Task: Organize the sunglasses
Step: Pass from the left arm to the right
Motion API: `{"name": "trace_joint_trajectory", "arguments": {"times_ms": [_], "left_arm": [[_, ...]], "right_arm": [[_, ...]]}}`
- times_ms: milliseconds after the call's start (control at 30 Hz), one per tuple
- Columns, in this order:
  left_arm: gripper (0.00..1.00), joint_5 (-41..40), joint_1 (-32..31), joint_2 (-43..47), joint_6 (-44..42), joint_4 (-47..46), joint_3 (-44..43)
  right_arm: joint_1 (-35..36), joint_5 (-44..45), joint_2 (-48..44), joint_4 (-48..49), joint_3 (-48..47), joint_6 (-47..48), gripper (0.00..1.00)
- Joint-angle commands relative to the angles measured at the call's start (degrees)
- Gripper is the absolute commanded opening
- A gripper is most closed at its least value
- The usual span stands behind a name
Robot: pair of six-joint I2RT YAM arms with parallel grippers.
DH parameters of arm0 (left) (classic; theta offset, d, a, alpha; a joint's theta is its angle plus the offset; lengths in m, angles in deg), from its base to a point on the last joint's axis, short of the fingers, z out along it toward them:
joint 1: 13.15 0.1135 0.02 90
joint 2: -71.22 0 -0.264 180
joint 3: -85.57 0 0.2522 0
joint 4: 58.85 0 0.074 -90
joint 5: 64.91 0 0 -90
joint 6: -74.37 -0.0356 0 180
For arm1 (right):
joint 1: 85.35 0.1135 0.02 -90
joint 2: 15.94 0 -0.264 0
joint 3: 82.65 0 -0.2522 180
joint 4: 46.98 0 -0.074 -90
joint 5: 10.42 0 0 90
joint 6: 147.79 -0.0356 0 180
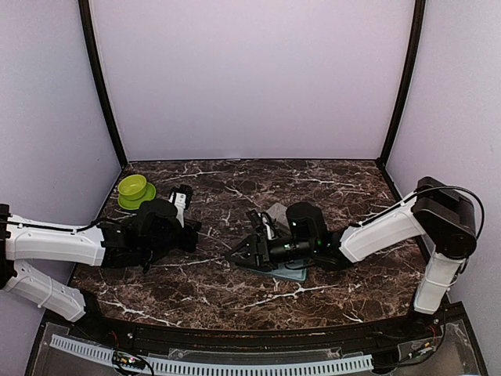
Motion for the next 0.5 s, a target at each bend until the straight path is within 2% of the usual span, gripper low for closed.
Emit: {"name": "trace_joint_trajectory", "arguments": {"times_ms": [0,333,467], "left_arm": [[0.00,-1.5,-0.3,1.0,0.2,-0.1,-1.3],[0.00,-1.7,-0.3,1.5,0.4,-0.1,-1.0],[0.00,-1.8,-0.4,1.5,0.3,0.0,-1.0]], "right_arm": [[-0.4,-1.8,1.3,4.1,-0.7,-2.5,0.69],[-0.4,-2.2,1.7,5.3,-0.5,-3.1,0.56],[-0.5,-2.5,1.9,5.5,-0.5,-3.2,0.54]]}}
